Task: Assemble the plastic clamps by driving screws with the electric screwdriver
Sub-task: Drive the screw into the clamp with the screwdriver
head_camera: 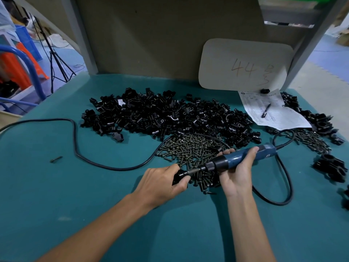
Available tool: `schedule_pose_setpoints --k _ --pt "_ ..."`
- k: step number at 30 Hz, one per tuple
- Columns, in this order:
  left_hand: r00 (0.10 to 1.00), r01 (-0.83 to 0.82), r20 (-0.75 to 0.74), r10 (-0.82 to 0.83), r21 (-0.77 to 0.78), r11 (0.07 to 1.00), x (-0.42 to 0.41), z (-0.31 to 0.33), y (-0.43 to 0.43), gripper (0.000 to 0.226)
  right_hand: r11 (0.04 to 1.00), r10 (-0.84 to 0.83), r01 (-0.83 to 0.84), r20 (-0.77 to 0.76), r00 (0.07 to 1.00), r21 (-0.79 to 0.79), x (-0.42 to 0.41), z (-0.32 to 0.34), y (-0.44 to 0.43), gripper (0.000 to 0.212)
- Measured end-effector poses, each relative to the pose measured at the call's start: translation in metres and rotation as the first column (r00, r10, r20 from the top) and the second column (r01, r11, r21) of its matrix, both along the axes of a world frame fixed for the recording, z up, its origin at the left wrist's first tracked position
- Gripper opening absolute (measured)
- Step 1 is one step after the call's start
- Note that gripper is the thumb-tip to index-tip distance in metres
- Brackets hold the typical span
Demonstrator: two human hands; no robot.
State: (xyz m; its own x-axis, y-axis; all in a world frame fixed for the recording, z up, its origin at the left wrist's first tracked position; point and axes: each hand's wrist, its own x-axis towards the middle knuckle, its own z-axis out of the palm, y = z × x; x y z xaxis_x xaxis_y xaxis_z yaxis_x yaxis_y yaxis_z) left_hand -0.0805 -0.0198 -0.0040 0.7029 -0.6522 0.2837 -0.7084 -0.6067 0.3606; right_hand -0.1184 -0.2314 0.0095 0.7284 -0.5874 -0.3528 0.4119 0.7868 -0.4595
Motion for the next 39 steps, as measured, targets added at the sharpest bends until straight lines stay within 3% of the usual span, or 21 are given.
schedule_pose_setpoints --k 10,21,26,30,34,36,38,39 --pt "0.999 -0.012 0.031 0.013 -0.021 1.000 0.001 -0.005 0.000 0.041 1.000 0.005 -0.005 -0.047 0.999 -0.008 0.001 -0.003 0.000 0.053" --pt "1.000 -0.024 -0.010 0.024 -0.020 0.999 0.002 -0.006 0.001 0.053 0.999 0.033 -0.035 0.050 0.998 0.032 0.001 0.000 0.001 0.053" --pt "1.000 0.026 -0.013 -0.027 -0.093 0.995 0.001 -0.005 0.003 0.047 0.994 0.021 -0.014 0.061 0.998 -0.110 -0.004 0.012 -0.002 0.063" --pt "0.998 0.043 -0.036 -0.052 -0.209 0.977 0.001 -0.006 0.006 0.048 0.971 -0.016 0.009 -0.027 1.000 -0.241 -0.008 0.018 0.003 0.040" --pt "0.998 0.010 -0.055 -0.031 -0.351 0.936 -0.001 -0.005 0.014 0.037 0.971 -0.088 0.075 -0.050 0.995 -0.229 -0.012 0.029 -0.006 0.052" --pt "0.999 -0.029 -0.046 0.013 -0.369 0.929 -0.002 -0.004 0.013 0.037 0.940 -0.106 0.044 -0.166 0.980 -0.338 -0.020 0.038 -0.026 0.046" --pt "0.998 -0.055 -0.043 0.043 -0.338 0.940 -0.001 -0.004 0.009 0.036 0.820 -0.095 -0.161 -0.408 0.908 -0.550 -0.031 0.038 -0.041 0.038" --pt "0.998 -0.062 -0.043 0.051 -0.311 0.948 -0.001 -0.004 0.007 0.034 0.704 -0.129 -0.297 -0.527 0.840 -0.645 -0.037 0.035 -0.044 0.037"
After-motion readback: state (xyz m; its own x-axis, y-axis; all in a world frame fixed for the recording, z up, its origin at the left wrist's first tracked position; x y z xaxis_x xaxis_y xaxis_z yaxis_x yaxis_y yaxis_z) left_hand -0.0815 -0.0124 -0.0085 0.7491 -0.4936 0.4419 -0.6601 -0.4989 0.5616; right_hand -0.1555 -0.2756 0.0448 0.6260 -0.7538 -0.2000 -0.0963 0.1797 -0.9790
